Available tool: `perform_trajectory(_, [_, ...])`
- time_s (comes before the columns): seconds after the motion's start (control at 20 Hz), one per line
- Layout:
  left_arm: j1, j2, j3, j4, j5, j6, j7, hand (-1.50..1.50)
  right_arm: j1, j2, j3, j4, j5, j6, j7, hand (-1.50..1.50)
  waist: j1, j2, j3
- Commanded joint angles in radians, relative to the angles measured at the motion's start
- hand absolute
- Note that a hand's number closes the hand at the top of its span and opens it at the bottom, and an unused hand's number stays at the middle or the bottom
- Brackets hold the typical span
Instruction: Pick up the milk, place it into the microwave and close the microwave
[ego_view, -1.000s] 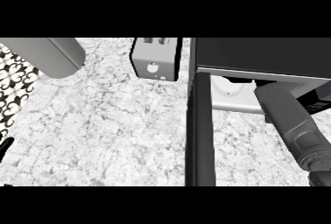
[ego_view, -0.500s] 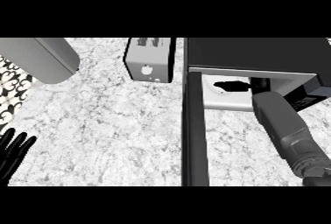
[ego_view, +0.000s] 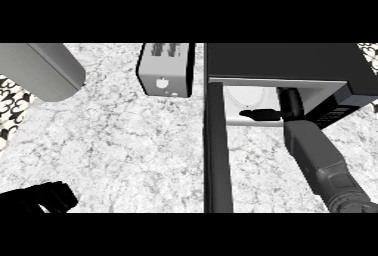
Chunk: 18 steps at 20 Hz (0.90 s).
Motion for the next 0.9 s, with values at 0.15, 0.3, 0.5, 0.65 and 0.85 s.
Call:
perform_trajectory(0.15, [-0.031, -0.001, -0.142, 0.032, -0.039, 0.064, 0.032, 1.5, 0.172, 0.024, -0.01, -0.032, -0.045, 0.18, -0.099, -1.5, -0.038, -0.003, 0.004])
perform_trajectory(0.3, [0.003, -0.001, -0.206, -0.017, -0.061, 0.104, 0.05, 1.5, 0.216, 0.04, 0.011, -0.112, -0.054, 0.178, -0.048, -1.5, -0.054, -0.014, 0.002])
perform_trajectory(0.5, [-0.006, -0.002, -0.265, 0.019, -0.129, 0.117, 0.021, 1.5, 0.353, 0.019, 0.043, -0.189, -0.045, 0.228, -0.094, -1.5, -0.06, -0.014, 0.002])
perform_trajectory(0.65, [-0.061, -0.002, -0.337, -0.019, -0.157, 0.153, 0.097, 1.5, 0.439, 0.101, 0.089, -0.297, -0.033, 0.181, -0.082, -1.5, -0.069, -0.016, 0.001])
perform_trajectory(0.85, [-0.075, -0.002, -0.422, 0.027, -0.254, 0.196, 0.031, 1.5, 0.578, 0.013, 0.083, -0.428, -0.074, 0.28, -0.039, -1.5, -0.08, -0.019, 0.0])
